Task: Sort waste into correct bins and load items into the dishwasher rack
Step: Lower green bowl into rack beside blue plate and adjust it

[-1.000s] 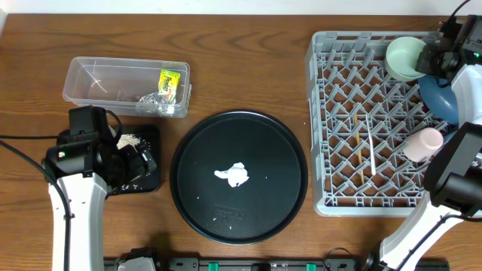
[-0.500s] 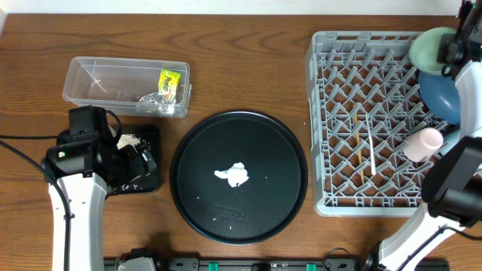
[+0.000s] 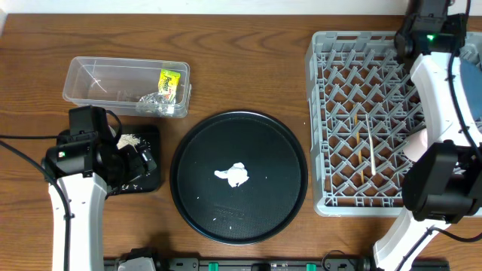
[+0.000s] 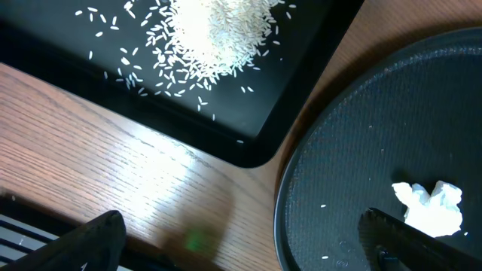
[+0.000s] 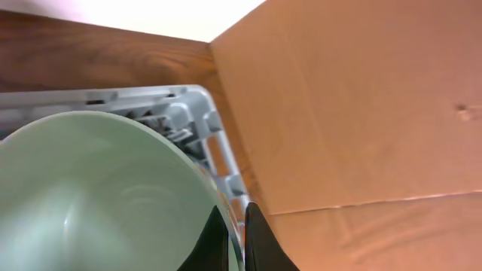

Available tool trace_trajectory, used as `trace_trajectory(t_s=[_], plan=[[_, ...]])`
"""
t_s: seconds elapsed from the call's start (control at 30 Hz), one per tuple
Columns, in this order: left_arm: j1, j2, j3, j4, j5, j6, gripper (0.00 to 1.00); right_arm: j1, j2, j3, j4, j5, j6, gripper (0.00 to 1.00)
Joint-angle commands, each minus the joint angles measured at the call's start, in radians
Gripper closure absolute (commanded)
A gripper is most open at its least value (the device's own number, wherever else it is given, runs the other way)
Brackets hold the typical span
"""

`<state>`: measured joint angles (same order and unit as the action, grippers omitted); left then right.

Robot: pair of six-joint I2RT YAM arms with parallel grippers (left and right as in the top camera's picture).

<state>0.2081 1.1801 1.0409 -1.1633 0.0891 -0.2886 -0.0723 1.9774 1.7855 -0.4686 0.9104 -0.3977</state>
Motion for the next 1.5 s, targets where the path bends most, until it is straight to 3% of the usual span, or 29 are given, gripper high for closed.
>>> trace_trajectory(t_s=[0.0,0.1,0.23,0.5,0.73,1.0,1.47], plan=[[0.005,-0.002,0.010,-0.005,-0.019,-0.005,0.00,-0.006,-0.012,-0.014,0.001,0.085,-0.105,0.99],[0.005,-0.002,0.010,-0.011,-0.019,-0.005,0.00,-0.003,-0.012,-0.016,-0.022,0.052,-0.131,0.99],[0.005,-0.002,0.010,-0.018,-0.019,-0.005,0.00,0.013,-0.012,-0.019,-0.100,-0.142,-0.213,0.99],[0.005,-0.002,0.010,-0.029,-0.019,-0.005,0.00,0.021,-0.012,-0.194,0.064,-0.077,-0.433,0.99],[0.005,-0.002,0.010,-0.040,-0.019,-0.005,0.00,0.023,-0.012,-0.328,0.342,0.133,-0.467,0.96],[0.005,-0.002,0.010,-0.040,-0.019,-0.005,0.00,0.054,-0.012,-0.332,0.519,0.201,-0.558,0.98],[0.005,-0.002,0.010,-0.040,-0.019,-0.005,0.00,0.118,-0.012,-0.410,0.510,0.129,-0.573,0.98]])
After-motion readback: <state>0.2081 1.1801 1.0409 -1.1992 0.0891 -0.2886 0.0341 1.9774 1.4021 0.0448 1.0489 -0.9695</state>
